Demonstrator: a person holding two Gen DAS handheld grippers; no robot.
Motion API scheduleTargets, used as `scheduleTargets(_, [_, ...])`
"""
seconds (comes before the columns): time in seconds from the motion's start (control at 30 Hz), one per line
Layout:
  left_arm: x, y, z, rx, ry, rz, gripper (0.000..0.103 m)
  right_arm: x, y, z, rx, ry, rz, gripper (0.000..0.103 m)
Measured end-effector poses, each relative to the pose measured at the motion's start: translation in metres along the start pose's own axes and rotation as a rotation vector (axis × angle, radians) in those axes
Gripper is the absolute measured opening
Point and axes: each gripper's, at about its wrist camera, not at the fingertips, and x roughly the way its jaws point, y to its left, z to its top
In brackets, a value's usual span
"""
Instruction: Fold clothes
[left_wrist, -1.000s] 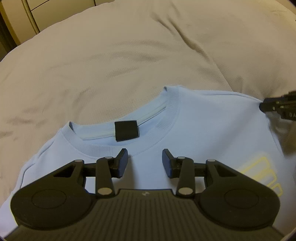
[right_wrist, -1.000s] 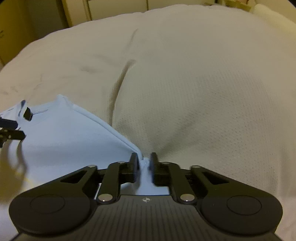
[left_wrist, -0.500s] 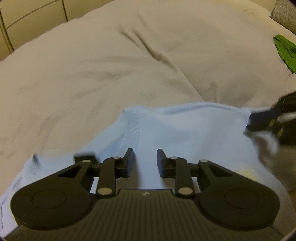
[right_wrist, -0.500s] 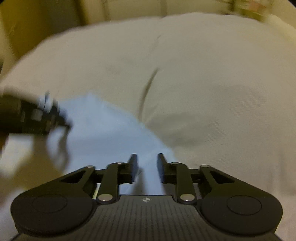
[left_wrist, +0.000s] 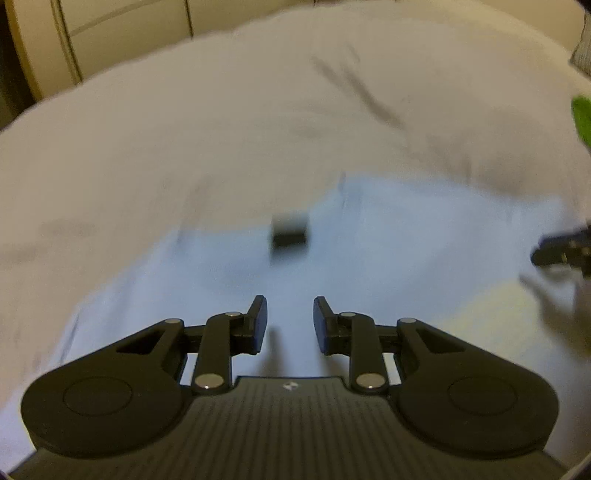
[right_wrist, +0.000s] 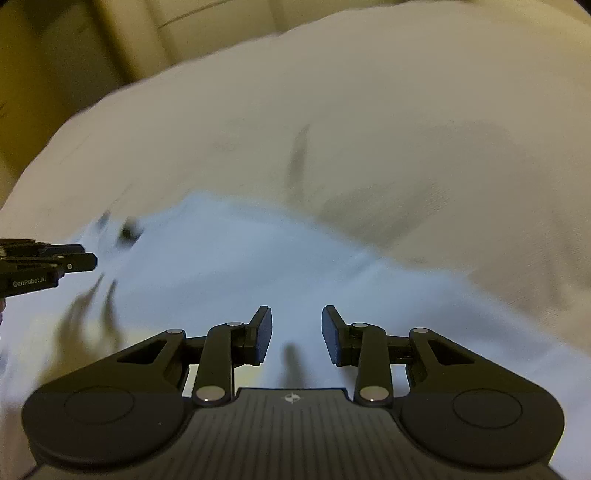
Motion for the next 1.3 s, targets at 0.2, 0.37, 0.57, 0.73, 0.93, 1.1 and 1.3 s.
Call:
scheduleTargets(0.2, [-0.025,0.039,-0.055,-0.144,0.052,0.116,0.025,0.013,0.008,-0.017,0.031,0.005,-0.29,0.031])
scheduleTargets(0.37, [-0.105,0.047,-0.114,-0.19,0.05,0.059,0.024,-0.052,0.035,-0.046,0.081,-0.054,-0.218,0.039])
scheduleTargets(0.57, [-0.153,0.035,-0.225,-0.187,0.207,-0.009,0.023,-0.074,0.089,-0.156,0.1,0.177,-0.239,0.044])
scheduleTargets(0.73, [-0.191,0.033,-0.283,-0.144,0.369,-0.041,0.024,-0.092,0.134,-0.248,0.115,0.37,-0.255,0.056])
scheduleTargets(0.93, [-0.242,0.044,-0.251,-0.186,0.396,0.006,0.024,-0.126,0.154,-0.247,0.26,0.433,-0.274,0.064])
scheduleTargets(1.1, [-0.296,0.047,-0.178,-0.214,0.236,0.06,0.041,-0.181,0.18,-0.172,0.203,0.189,-0.246,0.089])
scheduleTargets(1.3, [-0.343,0.023,-0.147,-0.225,0.121,0.109,0.05,-0.225,0.187,-0.15,0.235,0.125,-0.183,0.089])
